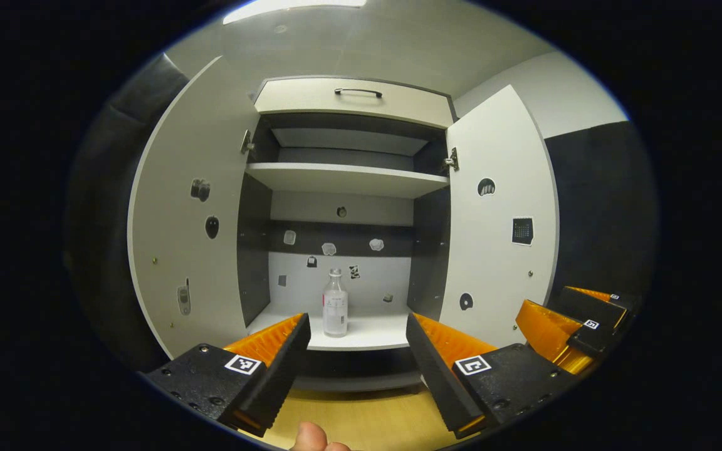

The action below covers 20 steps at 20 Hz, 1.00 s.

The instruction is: Grasp the bottle in the cabinet with the left hand and place it on the coaster, then close the right door with the right hand and the left door with the left hand.

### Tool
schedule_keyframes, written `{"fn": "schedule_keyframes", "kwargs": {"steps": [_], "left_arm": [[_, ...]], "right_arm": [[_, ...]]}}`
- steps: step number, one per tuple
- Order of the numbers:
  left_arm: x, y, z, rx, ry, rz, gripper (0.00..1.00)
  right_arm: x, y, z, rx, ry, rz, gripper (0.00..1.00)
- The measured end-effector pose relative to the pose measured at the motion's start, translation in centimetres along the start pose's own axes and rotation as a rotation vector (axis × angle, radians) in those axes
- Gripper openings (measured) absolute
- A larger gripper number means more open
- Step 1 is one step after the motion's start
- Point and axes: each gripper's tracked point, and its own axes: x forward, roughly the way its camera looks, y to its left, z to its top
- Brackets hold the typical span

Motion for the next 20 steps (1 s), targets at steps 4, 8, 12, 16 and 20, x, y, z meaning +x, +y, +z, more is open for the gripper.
{"fn": "schedule_keyframes", "kwargs": {"steps": [4, 8, 12, 16, 20], "left_arm": [[0.6, 0.8, 0.6, 0.008, -0.009, 0.022, 0.96], [0.9, 1.3, 0.2, -0.007, 0.007, 0.034, 0.96], [1.7, 2.3, -0.8, -0.026, 0.042, 0.057, 0.96], [3.1, 3.8, -1.4, -0.058, 0.057, 0.087, 0.96], [5.5, 5.7, -2.5, -0.053, 0.096, 0.129, 0.96]], "right_arm": [[0.2, -0.4, 0.8, -0.005, -0.038, 0.000, 0.97], [-0.1, -0.7, 0.9, 0.016, -0.041, -0.017, 0.97], [-0.2, -1.0, 0.8, 0.001, -0.036, -0.028, 0.93], [-0.2, -1.3, 0.7, -0.005, -0.037, -0.037, 0.93], [-0.2, -2.2, 0.6, -0.010, -0.032, -0.068, 0.97]]}}
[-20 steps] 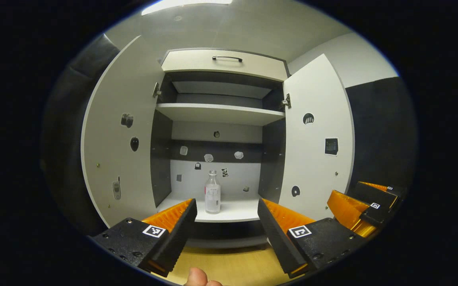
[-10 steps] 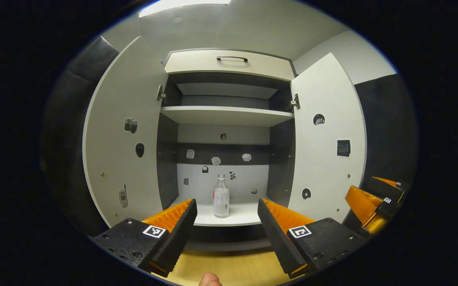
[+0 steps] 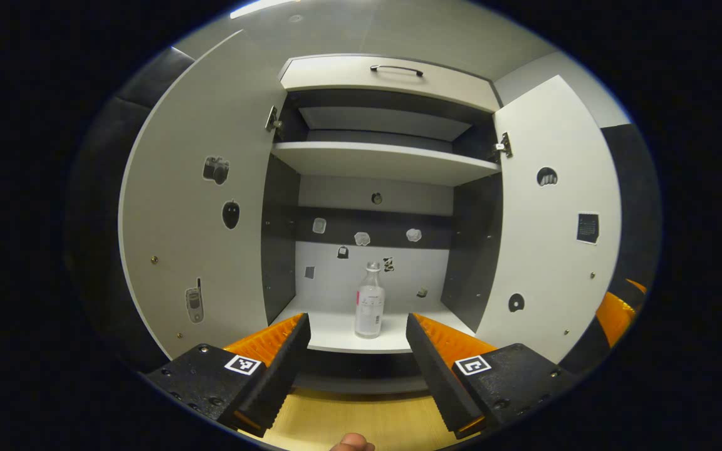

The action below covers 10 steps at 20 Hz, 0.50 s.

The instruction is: Grasp the bottle in the cabinet with the left hand and place it on the coaster, then close the right door with the right hand and the left door with the left hand.

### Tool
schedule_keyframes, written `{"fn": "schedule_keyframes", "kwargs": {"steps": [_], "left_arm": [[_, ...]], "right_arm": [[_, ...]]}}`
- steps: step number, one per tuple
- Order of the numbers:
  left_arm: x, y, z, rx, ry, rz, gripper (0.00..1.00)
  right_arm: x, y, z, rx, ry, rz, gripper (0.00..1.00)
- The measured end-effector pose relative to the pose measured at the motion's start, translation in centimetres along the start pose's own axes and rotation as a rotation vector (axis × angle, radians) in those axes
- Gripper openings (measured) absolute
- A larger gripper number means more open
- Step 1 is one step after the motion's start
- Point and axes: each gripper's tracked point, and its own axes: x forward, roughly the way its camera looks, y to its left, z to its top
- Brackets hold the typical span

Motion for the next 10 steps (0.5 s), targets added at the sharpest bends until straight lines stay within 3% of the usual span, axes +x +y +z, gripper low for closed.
{"fn": "schedule_keyframes", "kwargs": {"steps": [10], "left_arm": [[11.4, -1.0, -3.0, -0.017, 0.110, -0.015, 0.97]], "right_arm": [[-0.4, -4.2, 0.0, -0.045, 0.000, -0.127, 0.97]]}}
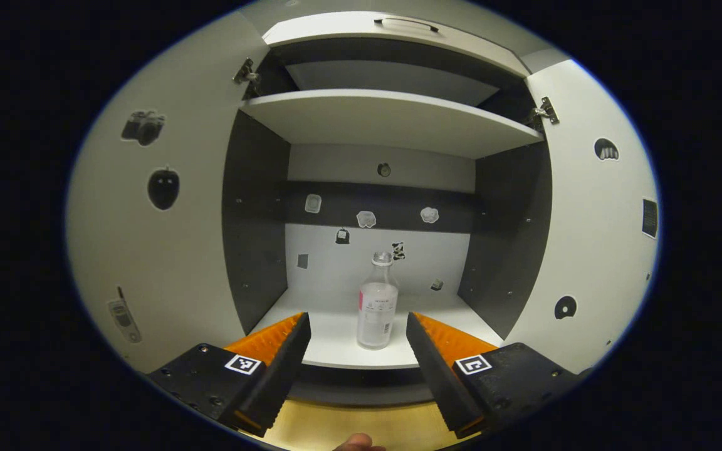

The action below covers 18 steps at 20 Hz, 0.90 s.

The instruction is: Grasp the bottle in the cabinet with the left hand and place it on the coaster, then close the right door with the right hand and the left door with the left hand.

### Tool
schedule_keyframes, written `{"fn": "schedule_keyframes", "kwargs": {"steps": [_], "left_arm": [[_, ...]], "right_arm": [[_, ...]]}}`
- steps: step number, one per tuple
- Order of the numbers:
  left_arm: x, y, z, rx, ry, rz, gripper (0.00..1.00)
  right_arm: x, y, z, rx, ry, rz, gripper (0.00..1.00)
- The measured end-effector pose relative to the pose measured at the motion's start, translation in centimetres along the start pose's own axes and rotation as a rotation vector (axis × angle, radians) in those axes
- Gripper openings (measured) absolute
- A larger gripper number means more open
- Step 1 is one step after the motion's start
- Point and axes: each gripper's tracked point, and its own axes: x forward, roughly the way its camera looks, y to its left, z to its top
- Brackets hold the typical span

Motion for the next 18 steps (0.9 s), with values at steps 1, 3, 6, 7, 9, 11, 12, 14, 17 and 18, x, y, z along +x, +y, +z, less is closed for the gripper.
{"fn": "schedule_keyframes", "kwargs": {"steps": [1, 3, 6, 7, 9, 11, 12, 14, 17, 18], "left_arm": [[1.2, -0.3, -0.4, -0.002, 0.016, -0.005, 0.97], [3.3, -0.7, -0.4, 0.010, 0.033, 0.003, 0.97], [6.1, -1.3, -0.2, 0.025, 0.030, 0.008, 0.97], [7.0, -1.4, -0.4, 0.027, 0.035, 0.011, 0.97], [8.7, -1.5, -0.5, 0.029, 0.044, 0.009, 0.97], [10.1, -1.3, -0.9, 0.031, 0.052, 0.017, 0.97], [10.7, -1.1, -1.1, 0.032, 0.057, 0.023, 0.97], [11.8, -0.8, -2.0, 0.038, 0.080, 0.029, 0.96], [13.3, -0.5, -2.8, 0.044, 0.109, 0.023, 0.97], [13.8, -0.6, -3.2, 0.040, 0.117, 0.012, 0.96]], "right_arm": [[0.0, -0.7, 0.0, -0.006, 0.000, -0.020, 0.97], [-0.1, -2.4, -0.2, -0.020, 0.002, -0.067, 0.97], [-0.1, -4.6, -0.5, -0.024, 0.008, -0.134, 0.97], [-0.2, -5.1, -0.6, -0.019, 0.010, -0.152, 0.97], [0.0, -5.7, -0.6, -0.007, 0.012, -0.183, 0.97], [-0.2, -6.0, -0.4, 0.003, 0.008, -0.202, 0.97], [-0.2, -6.0, -0.4, 0.003, 0.005, -0.208, 0.97], [-0.2, -5.8, -0.5, -0.007, 0.005, -0.215, 0.97], [-0.2, -5.3, -0.9, -0.015, 0.014, -0.206, 0.97], [-0.1, -5.1, -0.9, -0.013, 0.016, -0.201, 0.93]]}}
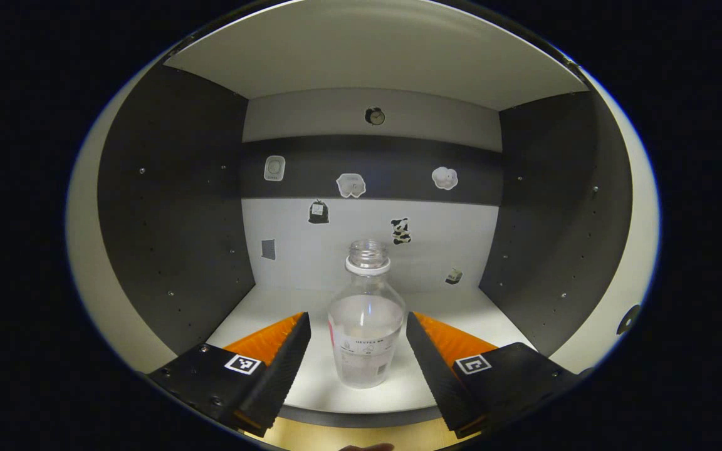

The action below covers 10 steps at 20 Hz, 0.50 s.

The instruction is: Grasp the bottle in the cabinet with the left hand and place it on the coaster, then close the right door with the right hand and the left door with the left hand.

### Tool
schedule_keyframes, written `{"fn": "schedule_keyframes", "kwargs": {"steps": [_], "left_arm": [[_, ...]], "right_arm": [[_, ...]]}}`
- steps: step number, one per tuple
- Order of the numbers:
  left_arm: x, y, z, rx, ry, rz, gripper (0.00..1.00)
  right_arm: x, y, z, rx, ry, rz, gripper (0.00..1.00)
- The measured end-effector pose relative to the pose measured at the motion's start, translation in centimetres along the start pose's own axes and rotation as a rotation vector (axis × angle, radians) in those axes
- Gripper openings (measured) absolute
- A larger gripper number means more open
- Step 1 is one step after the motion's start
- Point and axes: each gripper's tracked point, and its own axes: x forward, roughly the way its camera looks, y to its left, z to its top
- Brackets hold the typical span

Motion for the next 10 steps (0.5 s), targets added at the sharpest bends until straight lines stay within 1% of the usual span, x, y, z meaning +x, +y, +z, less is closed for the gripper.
{"fn": "schedule_keyframes", "kwargs": {"steps": [1, 2, 3, 8, 9, 10], "left_arm": [[0.1, -0.2, -0.3, -0.008, 0.014, -0.014, 0.94], [0.3, -0.2, -0.4, -0.021, 0.016, -0.014, 0.92], [0.3, -0.1, -0.3, -0.025, 0.007, -0.017, 0.79], [-0.2, 0.0, -0.4, -0.048, 0.006, -0.040, 0.77], [-0.4, 0.0, -0.5, -0.050, 0.009, -0.045, 0.77], [-0.8, -0.1, -0.5, -0.048, 0.006, -0.053, 0.77]], "right_arm": [[0.0, 0.2, -0.1, 0.002, 0.004, 0.005, 0.97], [0.0, 0.4, -0.1, 0.006, 0.004, 0.010, 0.93], [0.0, 0.6, -0.1, 0.009, 0.003, 0.014, 0.93], [0.2, 1.2, -0.3, 0.007, 0.002, 0.033, 0.93], [0.1, 1.3, -0.3, 0.009, 0.002, 0.037, 0.97], [0.1, 1.3, -0.2, 0.012, 0.000, 0.042, 0.97]]}}
